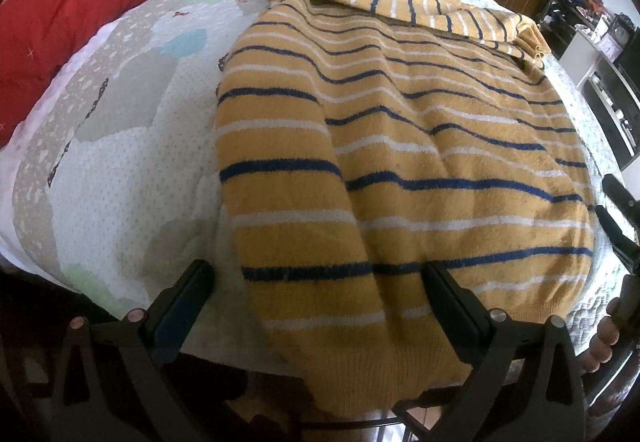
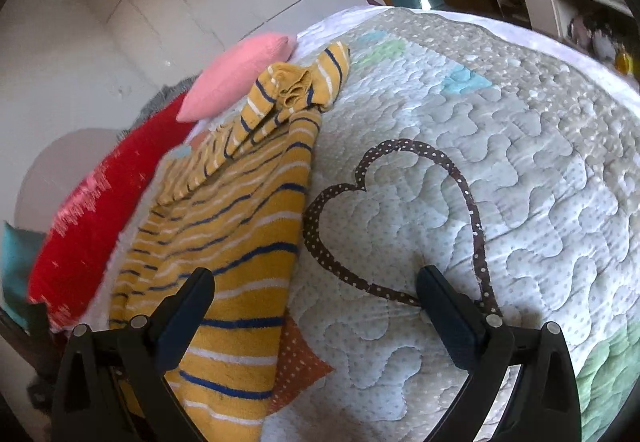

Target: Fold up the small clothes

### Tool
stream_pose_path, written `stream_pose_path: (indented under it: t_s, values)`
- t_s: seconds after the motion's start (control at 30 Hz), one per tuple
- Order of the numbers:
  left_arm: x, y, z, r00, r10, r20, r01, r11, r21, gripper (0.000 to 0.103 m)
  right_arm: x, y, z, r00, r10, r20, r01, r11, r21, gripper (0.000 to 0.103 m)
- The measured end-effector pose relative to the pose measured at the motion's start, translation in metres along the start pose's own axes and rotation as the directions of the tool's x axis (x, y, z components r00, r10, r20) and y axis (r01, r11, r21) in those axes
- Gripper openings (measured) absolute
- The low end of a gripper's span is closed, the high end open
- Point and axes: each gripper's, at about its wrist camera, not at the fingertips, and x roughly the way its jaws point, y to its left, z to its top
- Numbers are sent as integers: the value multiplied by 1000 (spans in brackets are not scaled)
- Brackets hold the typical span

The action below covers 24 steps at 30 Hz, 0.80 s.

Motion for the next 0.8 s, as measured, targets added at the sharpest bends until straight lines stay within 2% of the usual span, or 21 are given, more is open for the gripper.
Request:
stream_pose_path:
  t_s: [0.17,0.27,0.63,0.8]
  values:
    - [0,4,-7,1000,-20,4,20,999,-33,103,7,16,-8,994,-107,20,109,989,-100,102]
    - [0,5,-8,1000,-22,8,22,999,-35,103,9,20,-13,989,-144,42,148,980,-134,102]
    - [-1,2,-16,998,7,69,-5,1000,-26,103,2,14,-23,986,-94,135,112,985,-131,102]
    - [-2,2,-18,996,5,87,-2,1000,-30,103,3,17,-29,980,-108,167,135,979,-156,102]
